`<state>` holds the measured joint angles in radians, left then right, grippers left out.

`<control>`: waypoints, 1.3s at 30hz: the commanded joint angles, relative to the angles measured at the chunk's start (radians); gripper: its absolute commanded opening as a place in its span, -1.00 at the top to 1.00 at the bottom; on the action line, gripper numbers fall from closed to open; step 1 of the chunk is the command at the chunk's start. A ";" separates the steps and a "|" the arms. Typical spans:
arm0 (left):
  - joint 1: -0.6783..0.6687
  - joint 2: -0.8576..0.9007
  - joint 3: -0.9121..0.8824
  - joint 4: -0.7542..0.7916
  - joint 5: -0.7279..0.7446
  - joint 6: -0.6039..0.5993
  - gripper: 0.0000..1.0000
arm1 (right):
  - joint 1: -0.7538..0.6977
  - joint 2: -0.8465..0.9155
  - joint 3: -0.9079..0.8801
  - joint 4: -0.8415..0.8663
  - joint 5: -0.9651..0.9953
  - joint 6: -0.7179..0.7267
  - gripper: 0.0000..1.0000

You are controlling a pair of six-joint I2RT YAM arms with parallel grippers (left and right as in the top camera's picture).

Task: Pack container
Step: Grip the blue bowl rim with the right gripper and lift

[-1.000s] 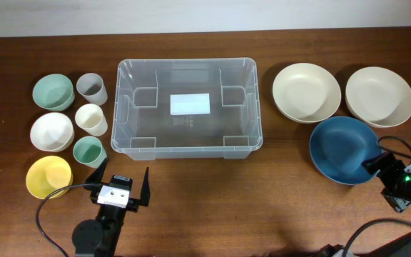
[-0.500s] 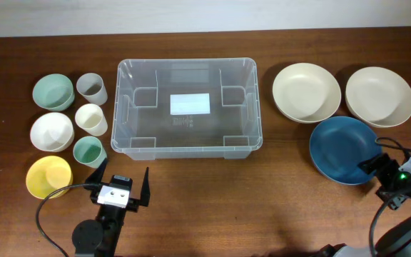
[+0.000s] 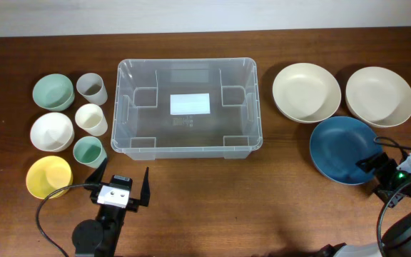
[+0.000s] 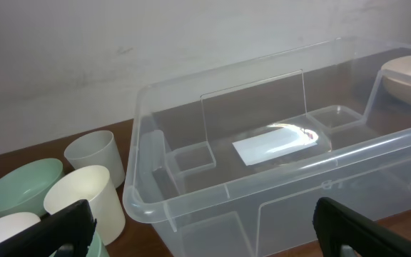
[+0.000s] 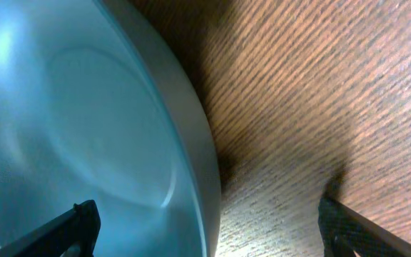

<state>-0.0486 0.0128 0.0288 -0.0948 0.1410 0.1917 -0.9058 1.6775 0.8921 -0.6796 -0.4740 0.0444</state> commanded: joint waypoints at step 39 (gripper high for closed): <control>0.000 -0.008 -0.008 0.000 -0.008 0.012 -0.99 | 0.152 0.016 -0.008 -0.010 0.193 0.191 0.49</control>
<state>-0.0486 0.0128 0.0288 -0.0948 0.1410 0.1917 -0.7620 1.6825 0.8925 -0.6750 -0.3298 0.2054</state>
